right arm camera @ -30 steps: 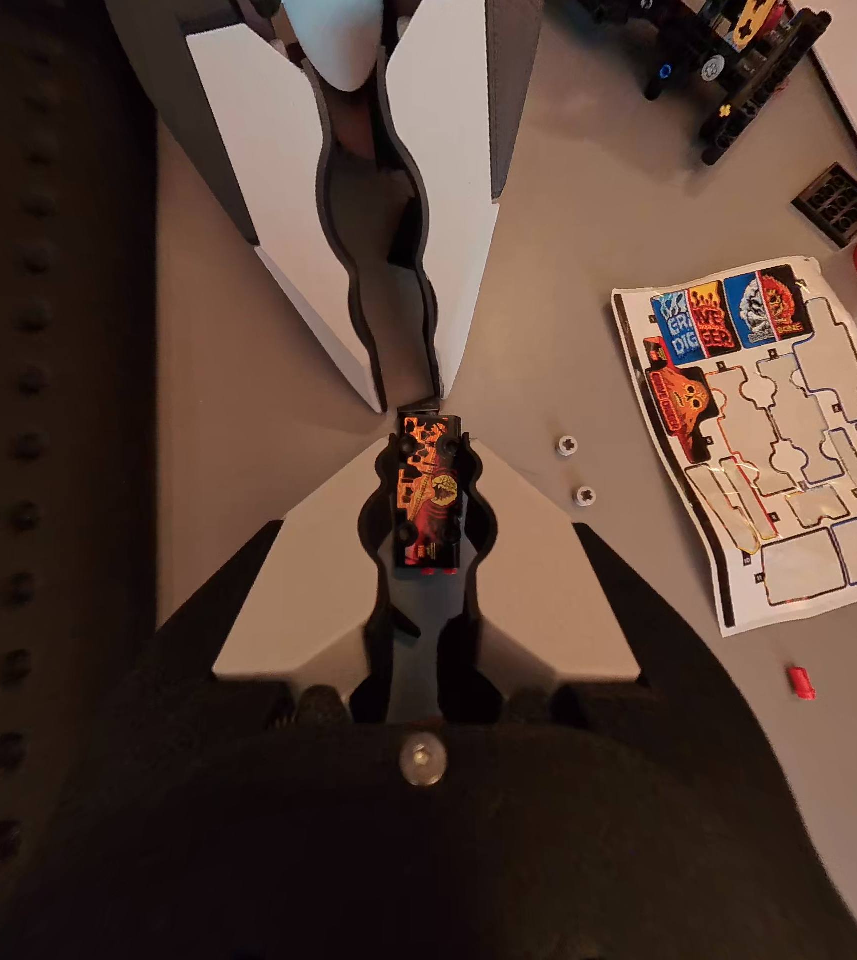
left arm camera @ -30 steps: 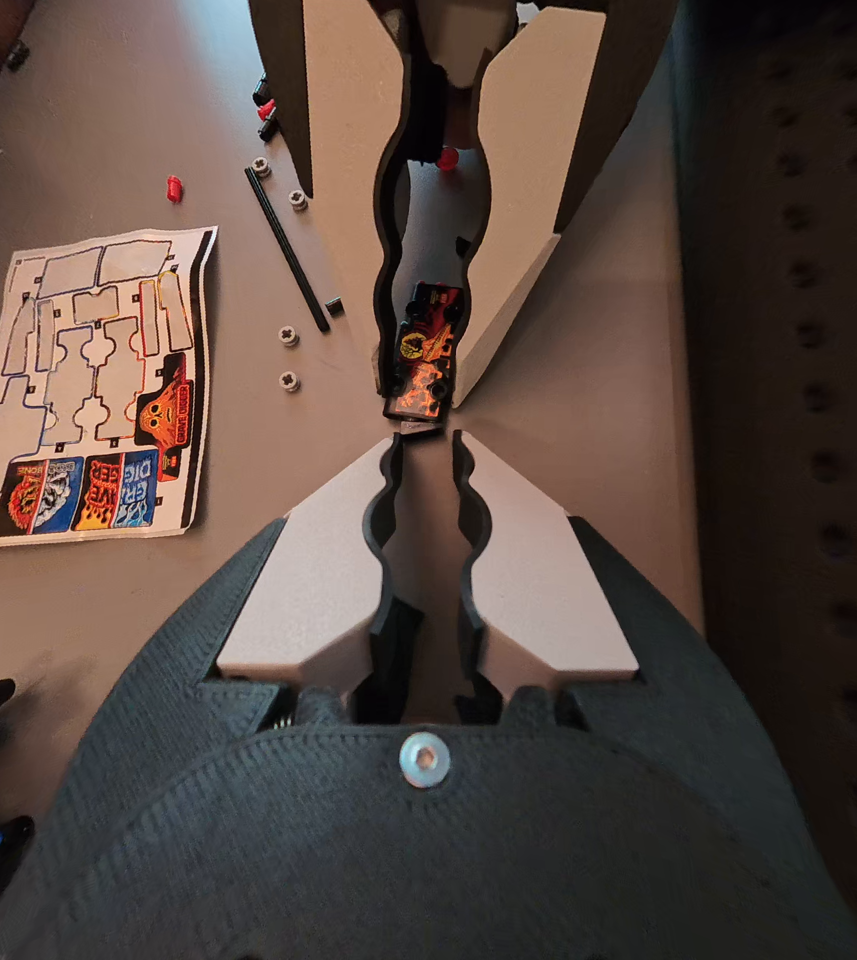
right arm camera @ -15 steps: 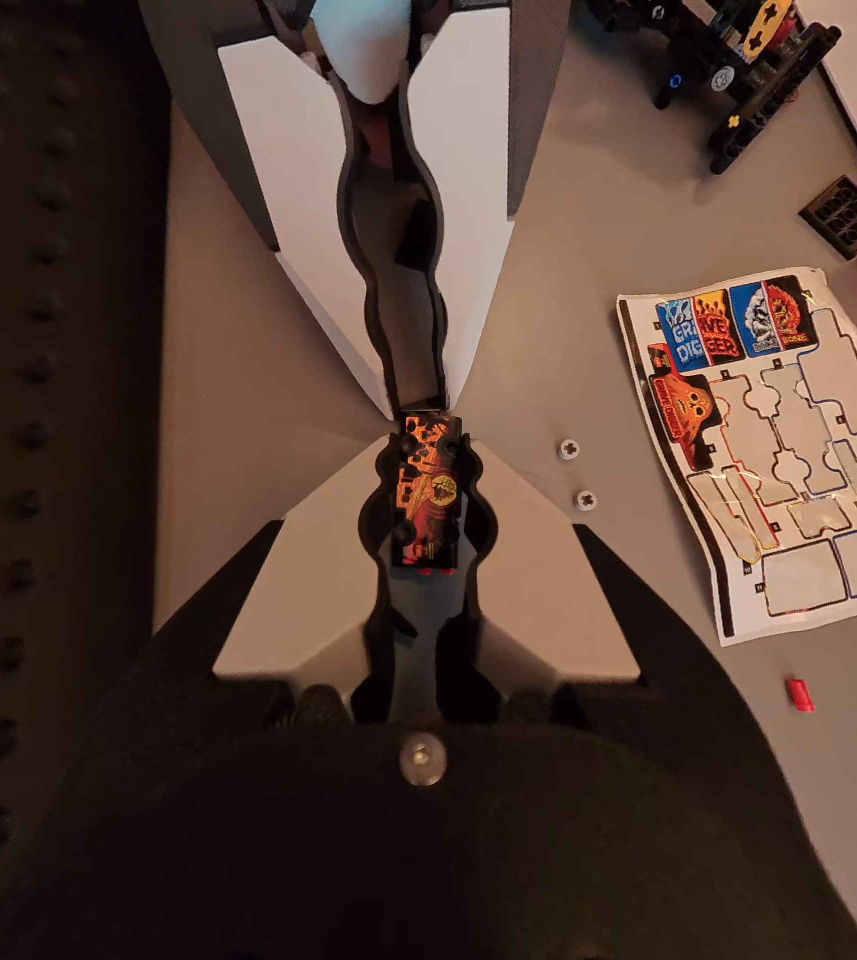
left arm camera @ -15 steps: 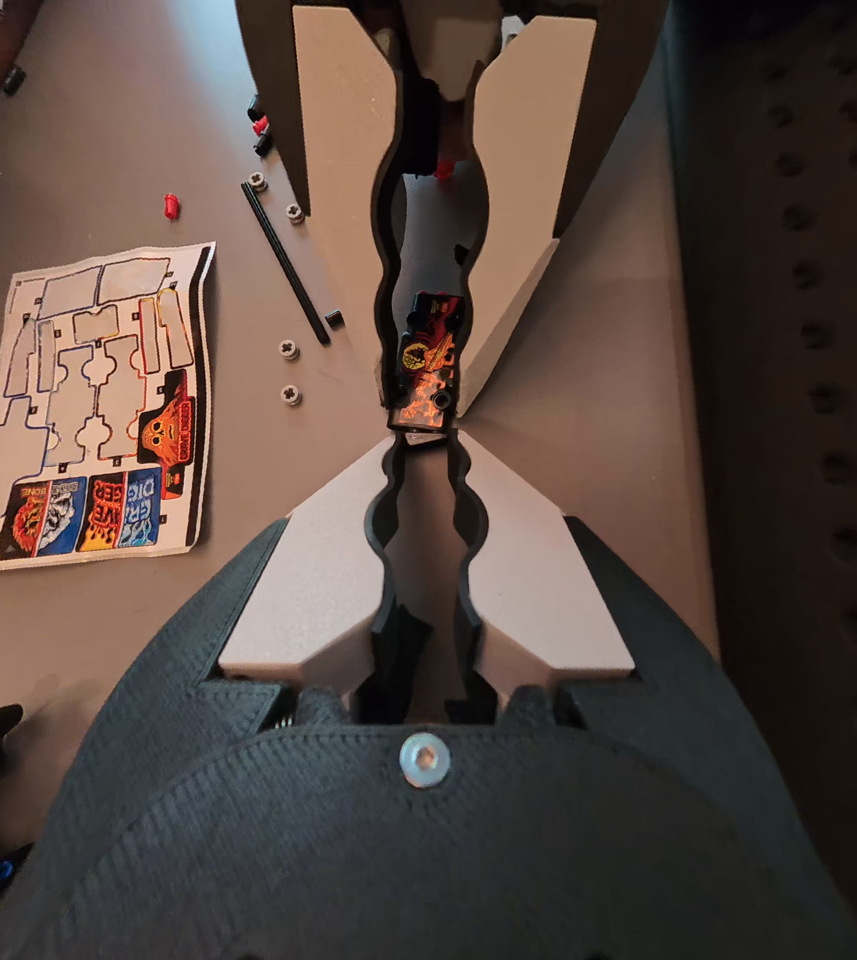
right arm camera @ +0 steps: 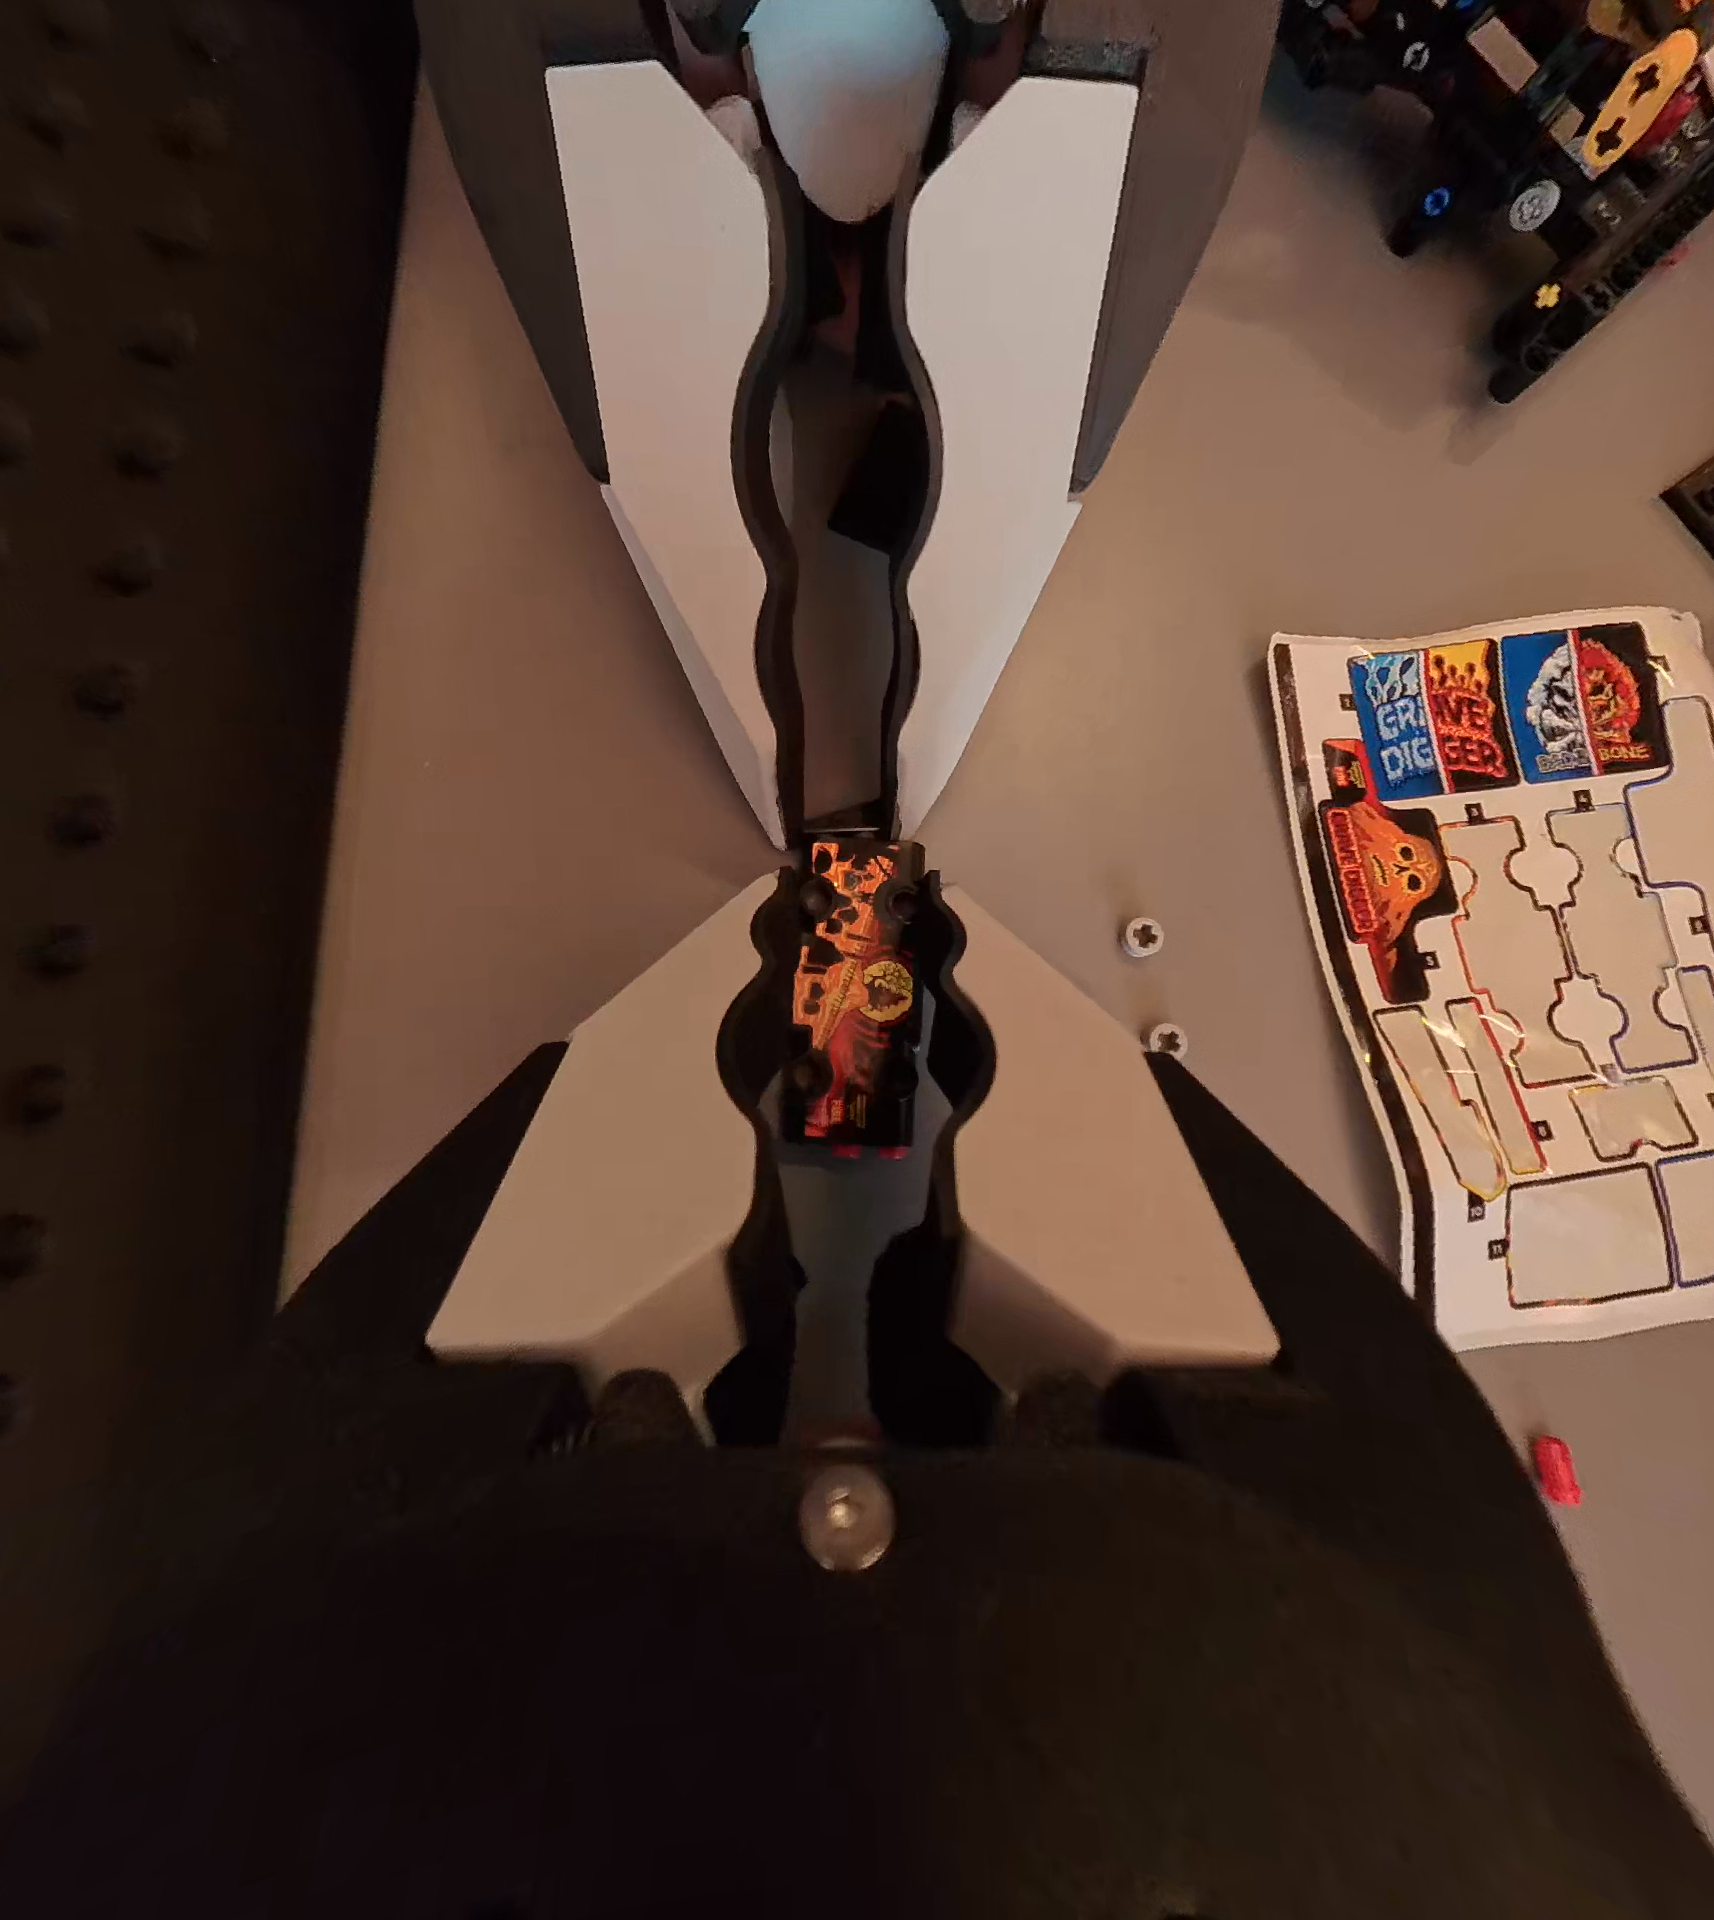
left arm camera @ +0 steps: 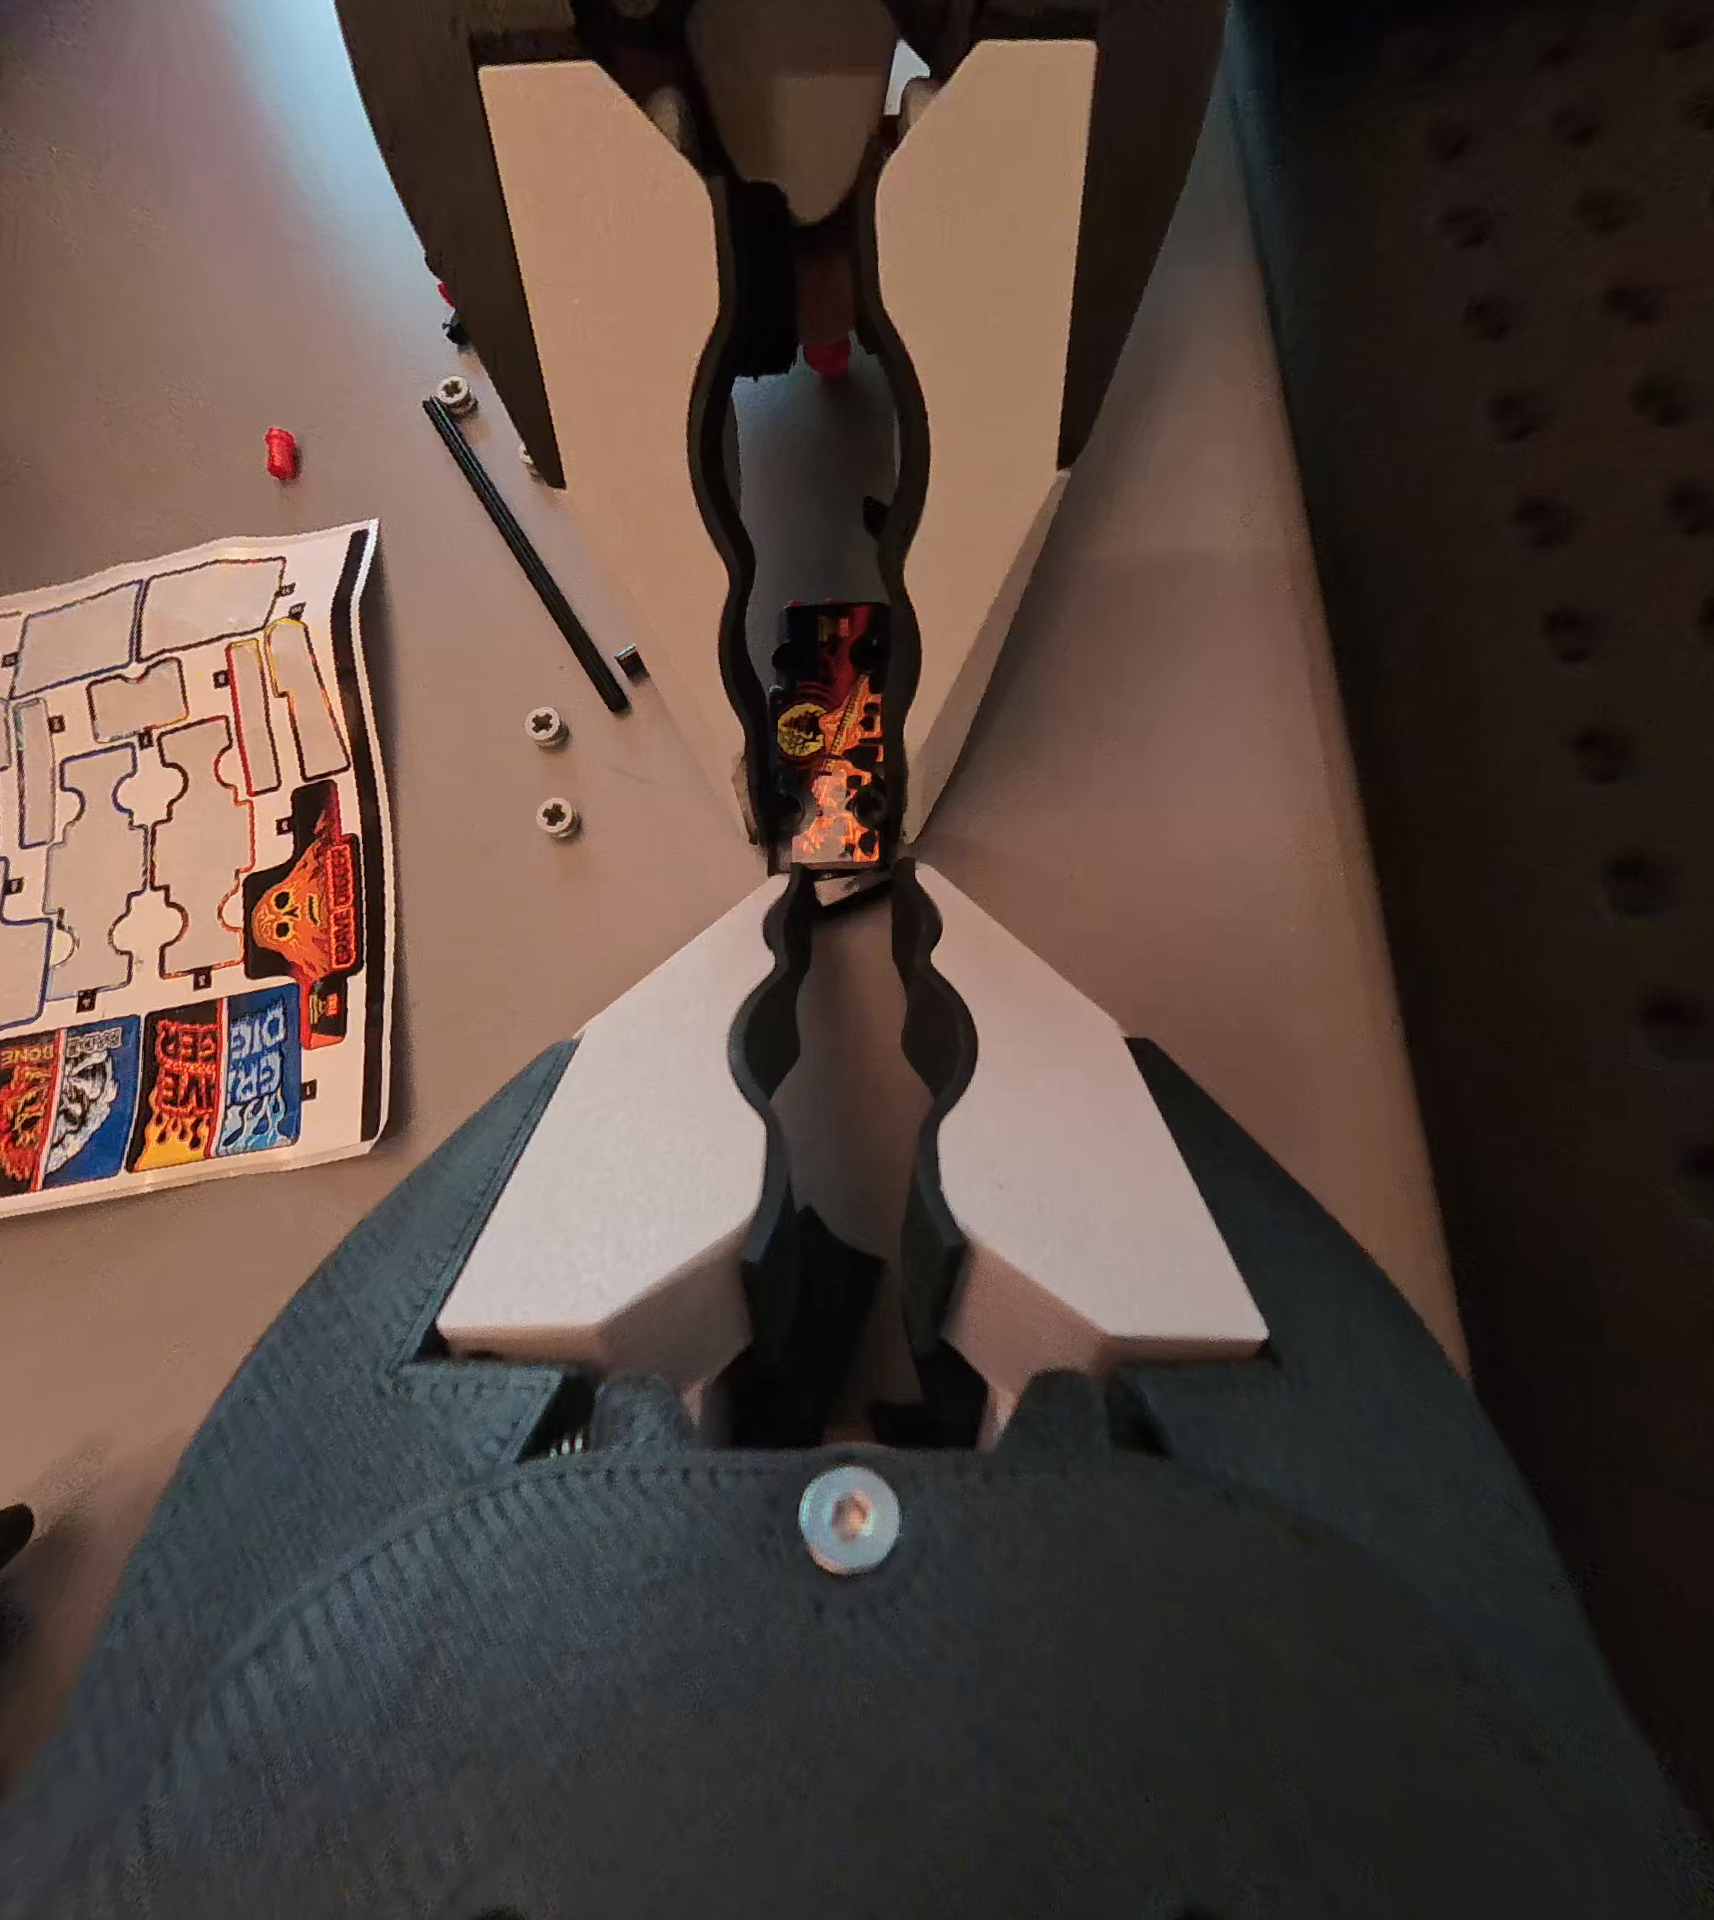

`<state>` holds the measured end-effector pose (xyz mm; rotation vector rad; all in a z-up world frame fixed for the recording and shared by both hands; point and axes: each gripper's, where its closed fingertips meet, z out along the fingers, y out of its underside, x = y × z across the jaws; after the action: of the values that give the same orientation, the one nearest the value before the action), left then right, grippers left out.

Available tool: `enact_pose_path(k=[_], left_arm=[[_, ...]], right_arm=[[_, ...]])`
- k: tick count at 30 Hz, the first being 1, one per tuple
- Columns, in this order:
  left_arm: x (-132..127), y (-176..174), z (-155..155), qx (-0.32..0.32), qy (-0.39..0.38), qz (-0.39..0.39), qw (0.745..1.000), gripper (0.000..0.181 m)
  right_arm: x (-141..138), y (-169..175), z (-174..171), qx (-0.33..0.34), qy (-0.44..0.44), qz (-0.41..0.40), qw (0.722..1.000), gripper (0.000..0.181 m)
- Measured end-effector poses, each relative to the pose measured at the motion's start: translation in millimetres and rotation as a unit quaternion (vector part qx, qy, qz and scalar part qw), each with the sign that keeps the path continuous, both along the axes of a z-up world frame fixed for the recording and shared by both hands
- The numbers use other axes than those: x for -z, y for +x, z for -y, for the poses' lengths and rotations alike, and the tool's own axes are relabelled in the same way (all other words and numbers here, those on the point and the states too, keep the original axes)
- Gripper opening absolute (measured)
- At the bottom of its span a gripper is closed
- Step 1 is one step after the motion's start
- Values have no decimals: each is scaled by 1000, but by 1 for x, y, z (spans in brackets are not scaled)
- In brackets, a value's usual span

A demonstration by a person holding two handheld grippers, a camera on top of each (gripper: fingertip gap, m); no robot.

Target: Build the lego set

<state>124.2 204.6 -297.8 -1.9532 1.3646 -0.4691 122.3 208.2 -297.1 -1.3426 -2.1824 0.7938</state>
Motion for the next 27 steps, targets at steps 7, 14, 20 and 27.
enact_pose_path(k=[7,14,20,27], left_arm=[[0,-4,-2,-20,2,-2,1000,15],[0,-4,-3,-30,12,-14,999,15],[0,-4,-3,-31,20,-19,999,15],[0,-9,-1,-33,12,-5,999,15]], right_arm=[[0,-2,-3,26,-14,-9,1000,20],[-1,-2,-5,36,-6,-14,999,20],[-1,-1,-5,39,3,-18,999,20],[-2,-2,-6,38,-13,-21,999,20]])
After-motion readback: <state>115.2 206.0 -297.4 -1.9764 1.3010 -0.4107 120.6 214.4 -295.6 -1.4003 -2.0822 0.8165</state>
